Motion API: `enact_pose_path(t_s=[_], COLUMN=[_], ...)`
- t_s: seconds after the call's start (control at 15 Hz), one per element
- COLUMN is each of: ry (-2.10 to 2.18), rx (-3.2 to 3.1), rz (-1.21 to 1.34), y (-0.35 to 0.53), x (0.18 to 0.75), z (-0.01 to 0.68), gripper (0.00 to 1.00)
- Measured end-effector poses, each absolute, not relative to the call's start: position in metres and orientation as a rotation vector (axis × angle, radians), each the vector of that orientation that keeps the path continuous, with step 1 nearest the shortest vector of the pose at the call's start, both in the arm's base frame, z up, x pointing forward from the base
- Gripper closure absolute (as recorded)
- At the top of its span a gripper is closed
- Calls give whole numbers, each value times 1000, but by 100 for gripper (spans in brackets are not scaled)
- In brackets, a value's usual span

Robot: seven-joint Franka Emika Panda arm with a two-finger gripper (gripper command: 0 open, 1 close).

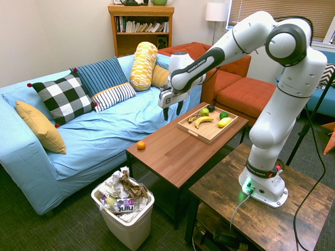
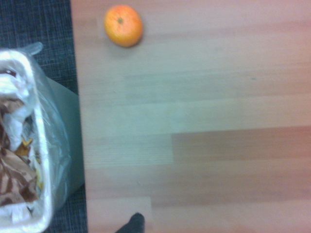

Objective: Put the tangerine in the tray

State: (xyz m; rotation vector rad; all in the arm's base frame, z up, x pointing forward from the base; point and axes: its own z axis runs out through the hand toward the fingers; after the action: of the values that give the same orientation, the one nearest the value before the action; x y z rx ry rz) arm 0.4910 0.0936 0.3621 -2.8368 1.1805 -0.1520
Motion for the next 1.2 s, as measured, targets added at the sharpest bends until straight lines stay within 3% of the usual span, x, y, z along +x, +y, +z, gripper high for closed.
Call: enact_pose_path(t_s=[0.67, 1.2], ry=[1278, 1342], rx=[-2860, -2885], rz=[-101, 27], y=[166, 176], x=[652, 694], z=[227, 138], gripper=[0, 0])
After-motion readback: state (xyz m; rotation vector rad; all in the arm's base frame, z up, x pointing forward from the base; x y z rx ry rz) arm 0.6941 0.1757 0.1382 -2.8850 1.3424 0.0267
